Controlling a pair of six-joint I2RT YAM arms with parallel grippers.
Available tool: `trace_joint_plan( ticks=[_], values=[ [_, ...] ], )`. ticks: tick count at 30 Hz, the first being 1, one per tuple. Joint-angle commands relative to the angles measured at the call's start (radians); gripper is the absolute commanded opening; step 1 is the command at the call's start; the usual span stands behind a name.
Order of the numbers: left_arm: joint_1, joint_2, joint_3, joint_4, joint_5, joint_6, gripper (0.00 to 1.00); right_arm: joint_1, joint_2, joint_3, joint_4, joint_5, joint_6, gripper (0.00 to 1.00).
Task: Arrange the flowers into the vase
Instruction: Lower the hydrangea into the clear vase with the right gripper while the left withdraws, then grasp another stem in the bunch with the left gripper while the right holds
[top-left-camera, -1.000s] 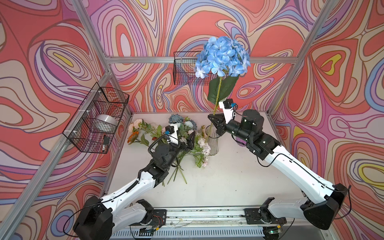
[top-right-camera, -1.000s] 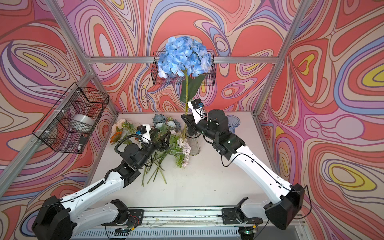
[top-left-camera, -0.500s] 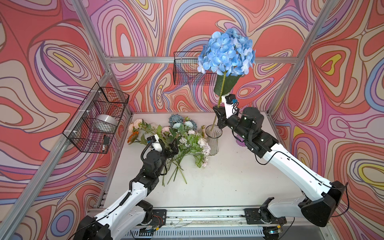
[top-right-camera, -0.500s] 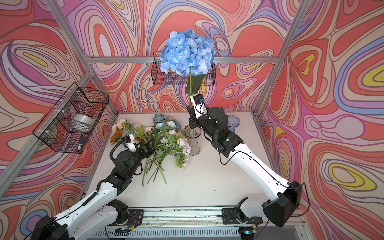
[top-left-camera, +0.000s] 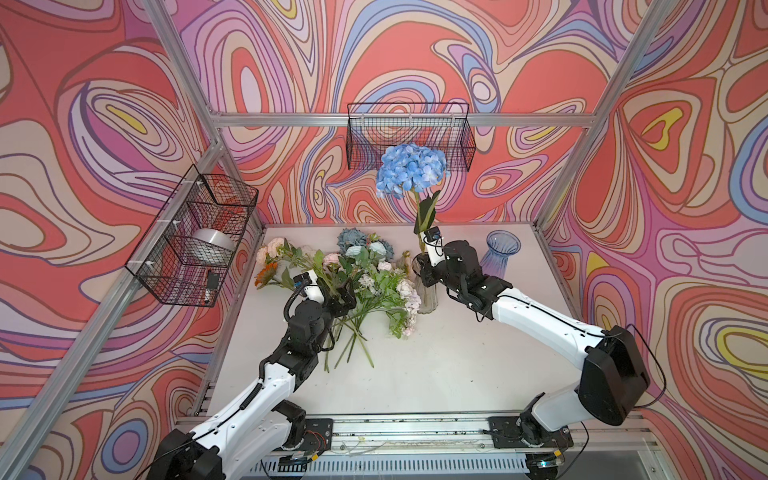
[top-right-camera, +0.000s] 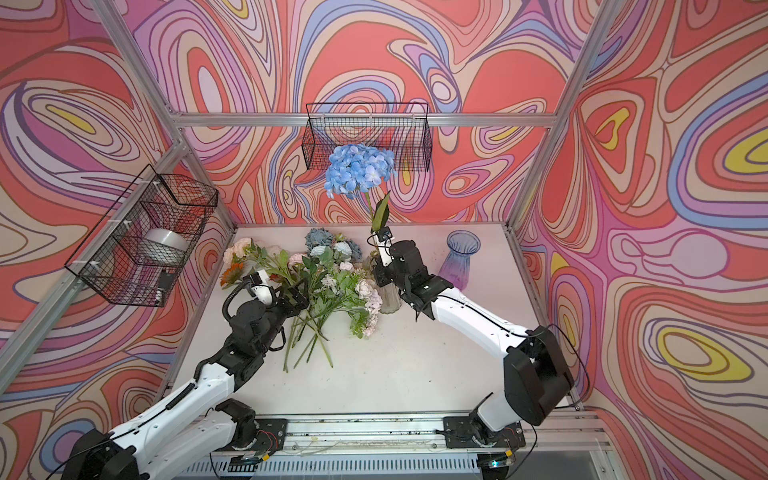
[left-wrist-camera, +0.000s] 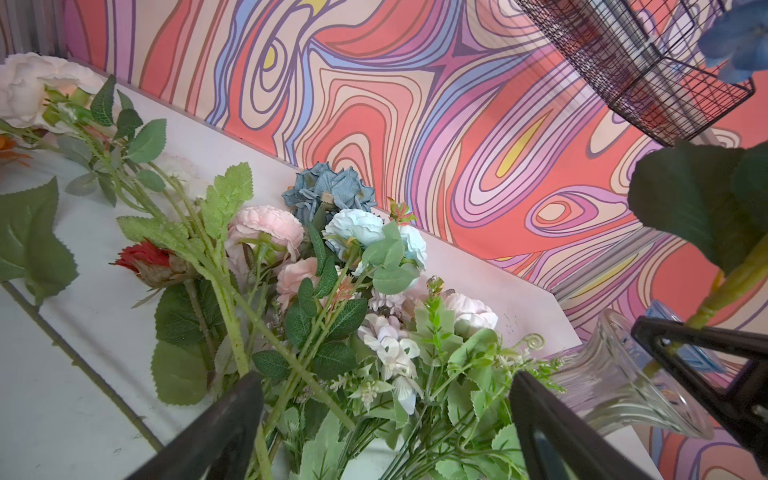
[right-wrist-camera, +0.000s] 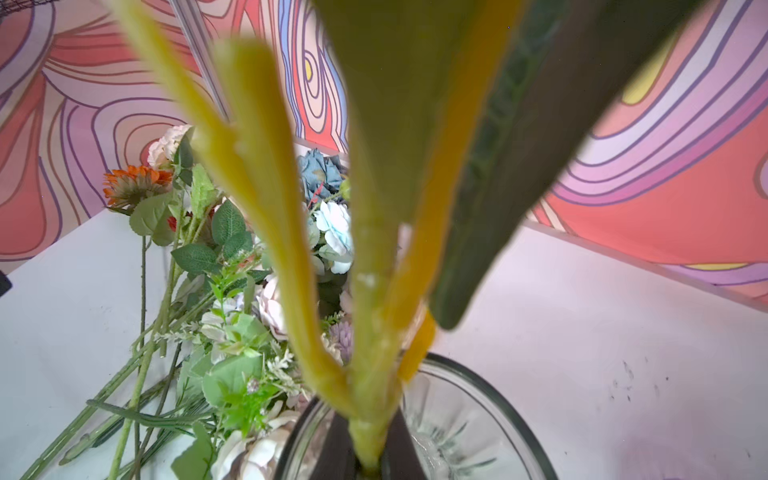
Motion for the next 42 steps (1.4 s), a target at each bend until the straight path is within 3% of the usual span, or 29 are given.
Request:
trace_joint_plan(
  ticks=[1,7,11,16,20,27,31,38,42],
  values=[
    [0.008,-0.018,0.020,-0.064,-0.035,-0.032,0.95,-0.001,0.000,-0.009,-0.017,0.012,0.045,0.00],
    [0.008,-0.025,0.024,-0.122,-0.030,-0.047,0.95,0.000,0.010,0.002,-0.065,0.041,0.034,0.02],
    [0.007,-0.039,0.032,-0.169,-0.029,-0.049,0.95,-0.001,0.007,0.019,-0.102,0.050,0.022,0.26],
    [0.007,-0.071,0.050,-0.281,-0.029,-0.042,0.95,-0.001,-0.029,0.023,-0.132,0.065,0.014,0.44],
    [0.007,-0.092,0.056,-0.369,-0.018,-0.061,0.94,-0.002,-0.072,0.032,-0.163,0.062,0.010,0.51],
    [0.006,-0.067,0.060,-0.473,0.094,-0.125,0.82,-0.016,-0.194,0.014,-0.146,0.043,0.012,0.73],
    [-0.004,-0.022,0.041,-0.483,0.122,-0.196,0.74,-0.032,-0.245,-0.019,-0.090,0.053,0.036,0.98],
    [-0.106,0.010,0.024,-0.470,0.031,-0.234,0.68,-0.041,-0.262,-0.073,-0.042,0.072,0.084,0.98],
    [-0.106,0.042,0.058,-0.473,-0.039,-0.062,0.56,-0.041,-0.260,-0.088,-0.024,0.056,0.107,0.99]
  ],
)
